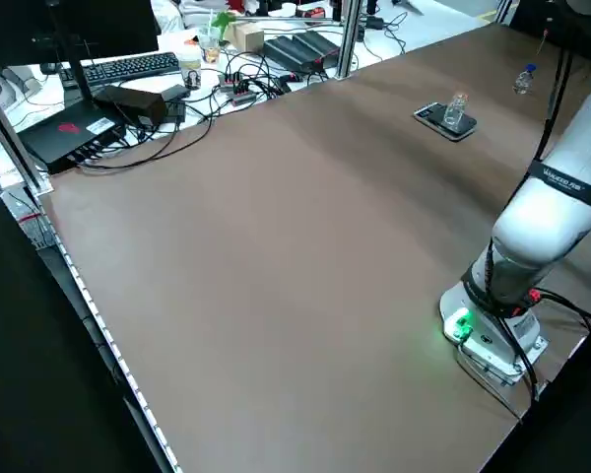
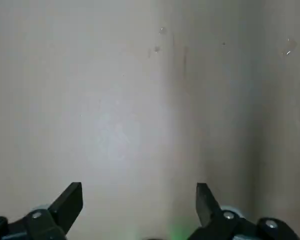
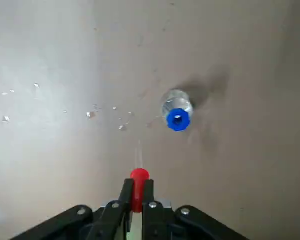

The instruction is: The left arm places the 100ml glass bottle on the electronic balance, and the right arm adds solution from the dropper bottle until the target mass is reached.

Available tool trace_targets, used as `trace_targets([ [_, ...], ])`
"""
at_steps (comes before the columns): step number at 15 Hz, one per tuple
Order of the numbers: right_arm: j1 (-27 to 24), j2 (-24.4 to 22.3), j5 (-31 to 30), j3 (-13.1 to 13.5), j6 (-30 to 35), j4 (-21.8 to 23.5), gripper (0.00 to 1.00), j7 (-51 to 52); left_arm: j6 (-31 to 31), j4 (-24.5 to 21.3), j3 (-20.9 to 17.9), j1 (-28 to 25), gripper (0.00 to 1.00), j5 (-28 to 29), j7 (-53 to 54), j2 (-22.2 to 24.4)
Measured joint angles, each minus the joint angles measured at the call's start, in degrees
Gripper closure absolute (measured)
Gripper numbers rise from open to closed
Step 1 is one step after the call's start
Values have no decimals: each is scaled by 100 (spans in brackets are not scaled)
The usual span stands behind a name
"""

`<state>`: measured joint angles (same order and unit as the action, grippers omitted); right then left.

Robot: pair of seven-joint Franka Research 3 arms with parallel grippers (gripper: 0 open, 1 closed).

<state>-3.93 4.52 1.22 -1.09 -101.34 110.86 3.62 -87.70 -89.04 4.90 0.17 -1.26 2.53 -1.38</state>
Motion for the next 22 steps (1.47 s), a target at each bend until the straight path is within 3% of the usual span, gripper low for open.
trace_targets([
  [10, 606, -83, 655, -10, 146, -253, 89, -999, 81, 1, -67, -33, 0, 5, -8, 55],
  [22, 1478, -94, 898, -25, 190, -578, 89, -2434, 82, 1, -72, -33, 0, 7, -14, 54],
])
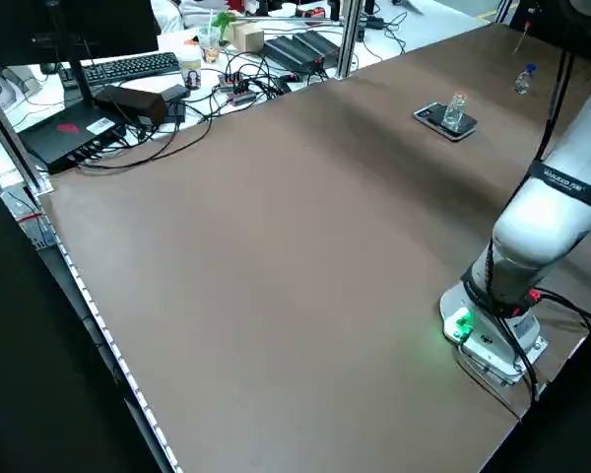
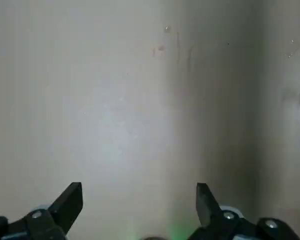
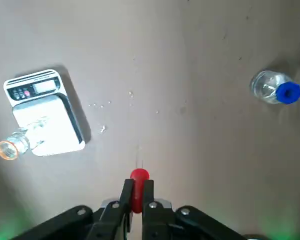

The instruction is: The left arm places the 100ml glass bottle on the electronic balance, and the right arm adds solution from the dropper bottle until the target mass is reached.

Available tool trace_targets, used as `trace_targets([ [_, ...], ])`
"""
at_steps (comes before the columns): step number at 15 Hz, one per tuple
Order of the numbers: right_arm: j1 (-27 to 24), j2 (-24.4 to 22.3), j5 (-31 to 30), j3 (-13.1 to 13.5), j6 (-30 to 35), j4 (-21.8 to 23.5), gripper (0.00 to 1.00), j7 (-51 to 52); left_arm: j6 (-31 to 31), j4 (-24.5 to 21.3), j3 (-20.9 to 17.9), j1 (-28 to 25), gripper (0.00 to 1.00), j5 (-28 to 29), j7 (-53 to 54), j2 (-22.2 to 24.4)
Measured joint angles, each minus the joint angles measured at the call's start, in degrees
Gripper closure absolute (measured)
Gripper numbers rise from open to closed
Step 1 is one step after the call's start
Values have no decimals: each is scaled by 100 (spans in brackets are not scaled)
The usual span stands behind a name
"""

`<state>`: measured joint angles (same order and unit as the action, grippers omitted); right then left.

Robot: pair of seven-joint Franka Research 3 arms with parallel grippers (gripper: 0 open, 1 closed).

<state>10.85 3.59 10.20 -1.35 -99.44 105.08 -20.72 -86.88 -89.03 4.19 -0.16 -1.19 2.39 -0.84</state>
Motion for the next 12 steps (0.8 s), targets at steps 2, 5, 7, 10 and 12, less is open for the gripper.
trace_targets([
  [2, 116, 0, 73, -1, 0, -49, 89, -239, 0, 0, 0, 2, 0, 0, 0, 0],
  [5, 270, 0, 220, 0, 0, -158, 89, -581, 0, 0, 2, 9, 0, 0, -2, 0],
  [7, 524, 0, 258, -2, -15, -319, 89, -1026, 0, 0, 3, 15, 0, 0, -3, 0],
  [10, 749, 0, 485, -2, -21, -532, 89, -1384, 0, 0, 2, 11, 0, 0, -5, 0],
  [12, 905, 1, 506, -2, -54, -643, 89, -1610, 0, 0, 2, 9, 0, 0, -5, -1],
])
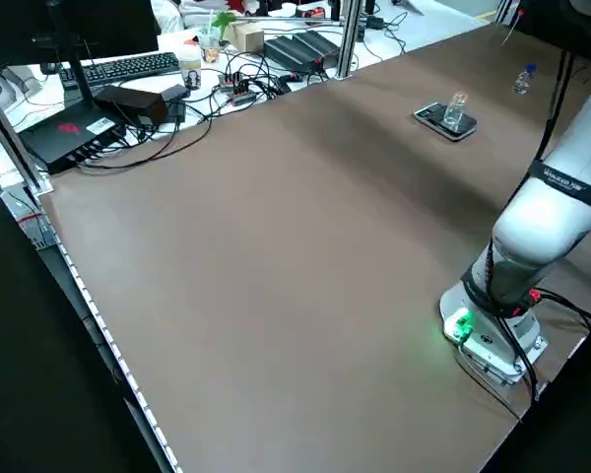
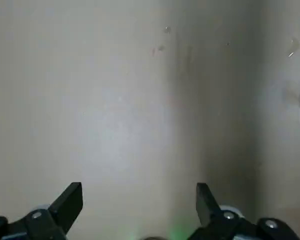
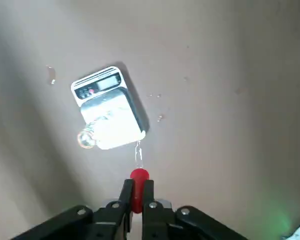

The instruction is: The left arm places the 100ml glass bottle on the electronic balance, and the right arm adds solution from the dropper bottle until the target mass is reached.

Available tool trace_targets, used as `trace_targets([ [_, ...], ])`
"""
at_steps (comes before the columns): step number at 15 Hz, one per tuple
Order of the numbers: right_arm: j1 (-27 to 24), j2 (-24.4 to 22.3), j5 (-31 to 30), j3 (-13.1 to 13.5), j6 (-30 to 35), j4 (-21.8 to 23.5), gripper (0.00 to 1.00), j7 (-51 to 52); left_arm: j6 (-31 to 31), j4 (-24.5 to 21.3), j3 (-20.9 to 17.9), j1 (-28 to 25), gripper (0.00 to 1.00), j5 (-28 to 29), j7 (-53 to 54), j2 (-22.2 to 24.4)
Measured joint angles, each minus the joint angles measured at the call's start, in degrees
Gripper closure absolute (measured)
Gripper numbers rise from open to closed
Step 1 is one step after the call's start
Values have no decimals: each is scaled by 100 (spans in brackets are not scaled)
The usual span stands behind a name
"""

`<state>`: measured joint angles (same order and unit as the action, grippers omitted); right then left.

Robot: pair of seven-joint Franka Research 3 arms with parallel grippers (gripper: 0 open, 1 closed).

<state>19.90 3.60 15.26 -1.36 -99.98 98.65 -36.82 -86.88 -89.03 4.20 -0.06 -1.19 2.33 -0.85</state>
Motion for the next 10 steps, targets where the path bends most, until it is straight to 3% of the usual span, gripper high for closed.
trace_targets([
  [5, 330, 122, 10, 1, -494, -23, 89, -526, 0, -5, 4, 16, 0, 21, 0, -28],
  [10, 783, 482, 11, 1, -1191, -25, 89, -1097, 0, -6, 73, 68, 0, 633, 16, -57],
])
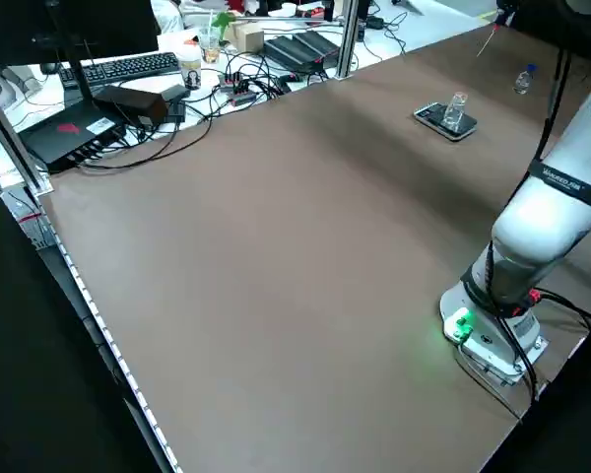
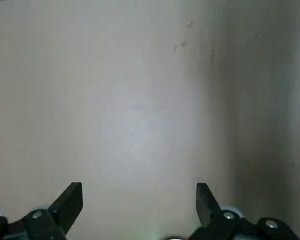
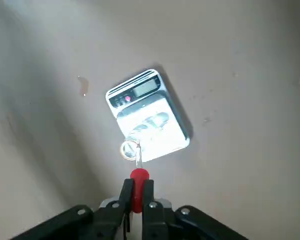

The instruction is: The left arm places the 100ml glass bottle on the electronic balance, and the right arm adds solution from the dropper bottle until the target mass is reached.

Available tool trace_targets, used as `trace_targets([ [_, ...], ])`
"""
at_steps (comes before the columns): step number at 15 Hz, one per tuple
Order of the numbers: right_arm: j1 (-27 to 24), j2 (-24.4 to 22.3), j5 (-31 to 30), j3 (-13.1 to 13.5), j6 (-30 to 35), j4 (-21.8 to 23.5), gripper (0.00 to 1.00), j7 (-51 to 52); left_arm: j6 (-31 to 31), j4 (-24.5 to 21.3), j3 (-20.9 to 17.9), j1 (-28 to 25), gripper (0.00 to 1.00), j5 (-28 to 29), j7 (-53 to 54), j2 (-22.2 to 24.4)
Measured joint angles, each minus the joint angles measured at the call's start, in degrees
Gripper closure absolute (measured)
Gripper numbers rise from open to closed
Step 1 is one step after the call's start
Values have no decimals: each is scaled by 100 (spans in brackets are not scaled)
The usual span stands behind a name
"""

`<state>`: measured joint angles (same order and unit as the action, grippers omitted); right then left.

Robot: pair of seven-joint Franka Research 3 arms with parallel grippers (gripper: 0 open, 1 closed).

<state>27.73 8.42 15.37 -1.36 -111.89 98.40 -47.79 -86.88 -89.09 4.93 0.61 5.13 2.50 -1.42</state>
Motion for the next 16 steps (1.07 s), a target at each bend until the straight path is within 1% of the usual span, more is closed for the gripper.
trace_targets([
  [3, 259, 227, 0, 0, -347, -1, 89, -251, 0, 0, 12, 25, 0, 33, 0, -1],
  [7, 518, 452, -3, 5, -543, -7, 89, -349, 0, 0, 11, 24, 0, 34, 0, -5],
  [12, 686, 630, -14, 10, -600, -13, 89, -365, 0, 0, 11, 23, 0, 34, 0, -5],
  [16, 703, 736, -57, 12, -658, -15, 89, -366, 0, 0, 11, 23, 0, 34, 0, -8],
])
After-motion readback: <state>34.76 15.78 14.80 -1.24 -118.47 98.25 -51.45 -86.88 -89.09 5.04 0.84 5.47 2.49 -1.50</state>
